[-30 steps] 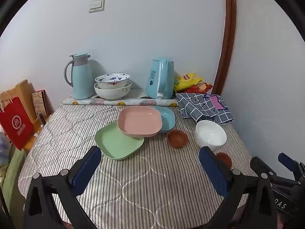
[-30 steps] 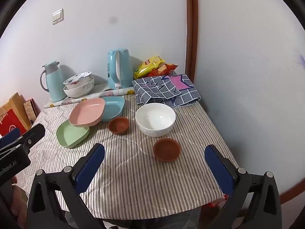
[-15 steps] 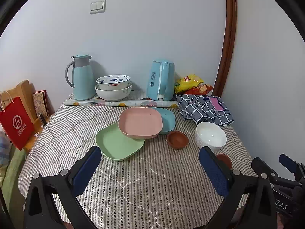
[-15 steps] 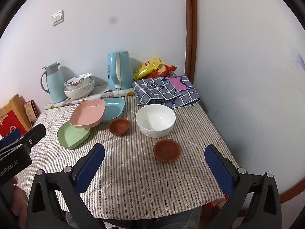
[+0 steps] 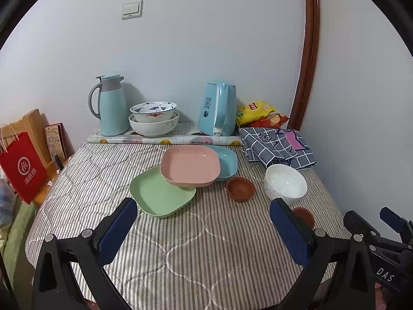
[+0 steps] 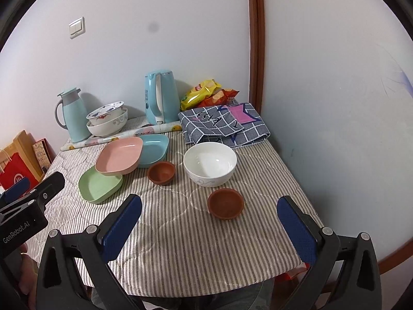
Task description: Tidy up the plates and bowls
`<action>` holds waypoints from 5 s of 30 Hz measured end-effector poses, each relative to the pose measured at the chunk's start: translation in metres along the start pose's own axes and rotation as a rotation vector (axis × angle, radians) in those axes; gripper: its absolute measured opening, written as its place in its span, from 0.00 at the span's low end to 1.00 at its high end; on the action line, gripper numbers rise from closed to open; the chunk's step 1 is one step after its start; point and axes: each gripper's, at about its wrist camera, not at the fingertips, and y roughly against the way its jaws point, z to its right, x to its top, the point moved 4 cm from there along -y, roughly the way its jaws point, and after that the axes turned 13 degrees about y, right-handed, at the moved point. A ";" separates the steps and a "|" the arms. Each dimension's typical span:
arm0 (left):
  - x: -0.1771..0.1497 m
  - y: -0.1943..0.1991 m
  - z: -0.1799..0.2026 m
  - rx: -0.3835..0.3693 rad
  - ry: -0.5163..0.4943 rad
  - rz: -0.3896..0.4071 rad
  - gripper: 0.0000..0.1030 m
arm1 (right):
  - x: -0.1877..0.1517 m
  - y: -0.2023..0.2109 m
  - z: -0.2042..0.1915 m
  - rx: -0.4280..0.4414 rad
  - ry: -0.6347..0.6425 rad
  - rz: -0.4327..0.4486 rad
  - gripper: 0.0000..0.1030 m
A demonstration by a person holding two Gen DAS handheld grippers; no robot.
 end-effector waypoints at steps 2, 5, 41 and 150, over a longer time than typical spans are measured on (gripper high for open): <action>0.000 0.000 0.000 0.000 0.001 -0.002 1.00 | 0.000 0.000 0.000 0.002 0.000 0.000 1.00; -0.001 0.001 -0.001 -0.001 0.001 0.000 1.00 | -0.002 0.000 -0.001 0.001 0.001 -0.001 1.00; -0.001 0.001 -0.003 0.005 0.014 -0.001 1.00 | -0.003 -0.001 -0.008 0.007 0.006 -0.005 1.00; 0.058 -0.235 -0.102 0.095 0.164 -0.255 0.72 | 0.090 -0.233 -0.127 0.315 0.126 -0.242 0.67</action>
